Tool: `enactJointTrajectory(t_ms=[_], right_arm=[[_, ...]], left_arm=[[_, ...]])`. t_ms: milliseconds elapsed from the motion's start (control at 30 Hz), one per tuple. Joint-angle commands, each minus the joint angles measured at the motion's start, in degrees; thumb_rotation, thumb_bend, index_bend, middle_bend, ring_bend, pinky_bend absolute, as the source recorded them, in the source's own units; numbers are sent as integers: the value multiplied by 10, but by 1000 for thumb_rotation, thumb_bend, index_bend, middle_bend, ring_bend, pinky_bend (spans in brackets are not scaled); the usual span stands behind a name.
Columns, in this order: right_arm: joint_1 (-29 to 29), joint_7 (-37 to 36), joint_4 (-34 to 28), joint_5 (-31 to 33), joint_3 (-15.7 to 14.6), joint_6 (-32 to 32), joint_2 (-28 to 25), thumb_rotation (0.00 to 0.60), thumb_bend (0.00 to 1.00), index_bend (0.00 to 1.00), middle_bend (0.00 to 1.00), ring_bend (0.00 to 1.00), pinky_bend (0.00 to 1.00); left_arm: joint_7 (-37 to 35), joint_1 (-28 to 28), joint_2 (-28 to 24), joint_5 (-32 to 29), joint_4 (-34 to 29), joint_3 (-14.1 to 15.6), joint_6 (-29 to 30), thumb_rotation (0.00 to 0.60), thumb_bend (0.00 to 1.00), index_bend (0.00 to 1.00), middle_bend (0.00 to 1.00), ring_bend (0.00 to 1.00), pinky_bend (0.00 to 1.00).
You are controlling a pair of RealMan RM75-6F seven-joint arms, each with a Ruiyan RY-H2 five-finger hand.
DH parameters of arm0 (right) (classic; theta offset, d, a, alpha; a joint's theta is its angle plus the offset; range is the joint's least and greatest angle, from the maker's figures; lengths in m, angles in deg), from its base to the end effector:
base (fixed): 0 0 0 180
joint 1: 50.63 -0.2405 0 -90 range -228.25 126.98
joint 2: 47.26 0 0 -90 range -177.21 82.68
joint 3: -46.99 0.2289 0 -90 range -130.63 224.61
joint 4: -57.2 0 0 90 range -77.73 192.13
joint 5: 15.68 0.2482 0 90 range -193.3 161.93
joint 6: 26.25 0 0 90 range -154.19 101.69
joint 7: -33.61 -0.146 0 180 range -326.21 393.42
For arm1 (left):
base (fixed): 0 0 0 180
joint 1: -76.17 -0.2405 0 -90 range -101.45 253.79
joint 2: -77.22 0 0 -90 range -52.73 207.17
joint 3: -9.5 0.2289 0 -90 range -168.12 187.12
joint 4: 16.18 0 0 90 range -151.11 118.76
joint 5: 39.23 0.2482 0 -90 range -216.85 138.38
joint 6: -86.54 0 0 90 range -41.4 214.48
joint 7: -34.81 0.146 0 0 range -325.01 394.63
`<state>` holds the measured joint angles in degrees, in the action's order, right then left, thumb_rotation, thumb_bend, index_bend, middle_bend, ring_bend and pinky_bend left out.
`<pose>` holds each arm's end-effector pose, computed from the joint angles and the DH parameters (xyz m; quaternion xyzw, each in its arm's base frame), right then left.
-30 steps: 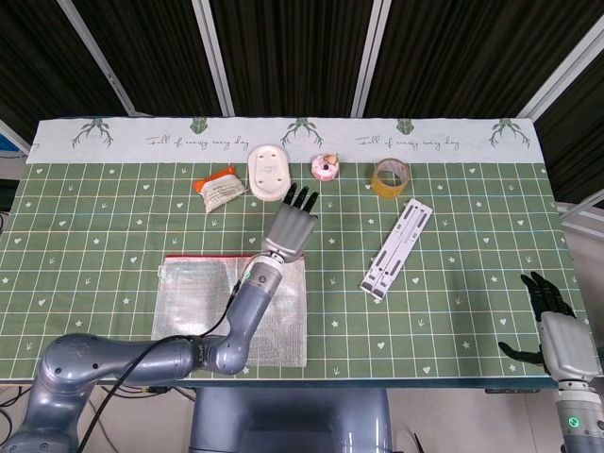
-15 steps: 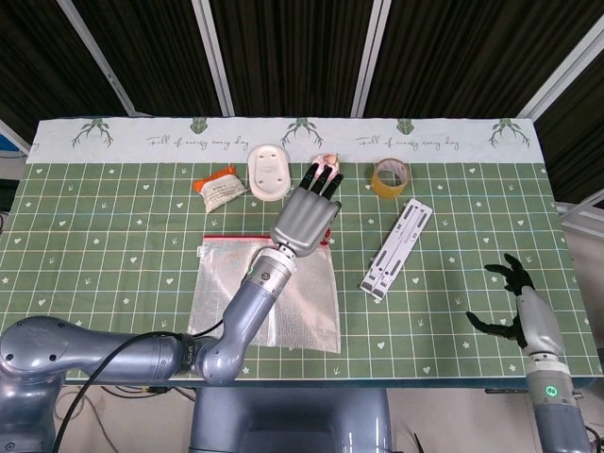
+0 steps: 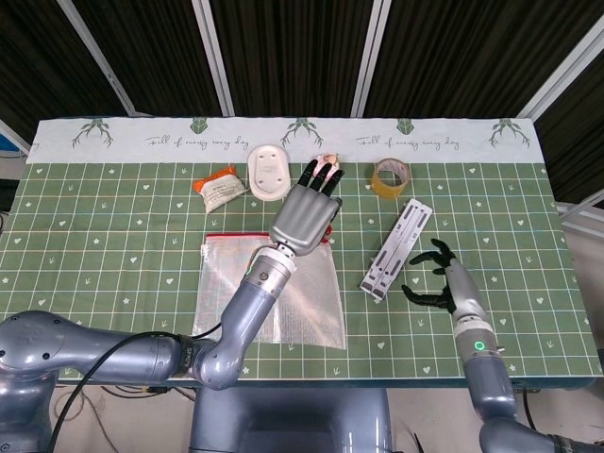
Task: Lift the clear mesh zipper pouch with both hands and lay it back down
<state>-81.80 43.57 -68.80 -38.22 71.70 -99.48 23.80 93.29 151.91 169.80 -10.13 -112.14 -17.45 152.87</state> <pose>-0.1114 -0.2761 0.0475 0.3785 -0.7205 0.4230 0.3982 0.1213 0.3419 -0.0267 -0.7580 -0.2373 -0.4125 0.4460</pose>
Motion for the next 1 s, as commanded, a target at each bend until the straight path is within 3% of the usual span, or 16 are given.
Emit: enactJointTrajectory(t_ms=[33,233,567,1000], right_arm=[[-45,26,18,43,24,-30,49,600,353,407,89,4,239],[-94,37,46,96,62,-59,102,600,358,407,89,4,240],[-149,57,62,139,98,-83,154,600,365,407,89,4,240],[-188,67,86,148,119,-98,200,600,380,410,89,4,240]], left_arm=[[-5,2,-5,-2,-5,2,2,600,469,607,96,0,0],[-11,7,-18,-9,-15,9,5,600,469,607,95,0,0],[-25,22,-30,-20,-13,10,3,600,469,607,95,0,0],[-44,30,-33,-30,-8,22,-2,600,468,607,94,0,0]])
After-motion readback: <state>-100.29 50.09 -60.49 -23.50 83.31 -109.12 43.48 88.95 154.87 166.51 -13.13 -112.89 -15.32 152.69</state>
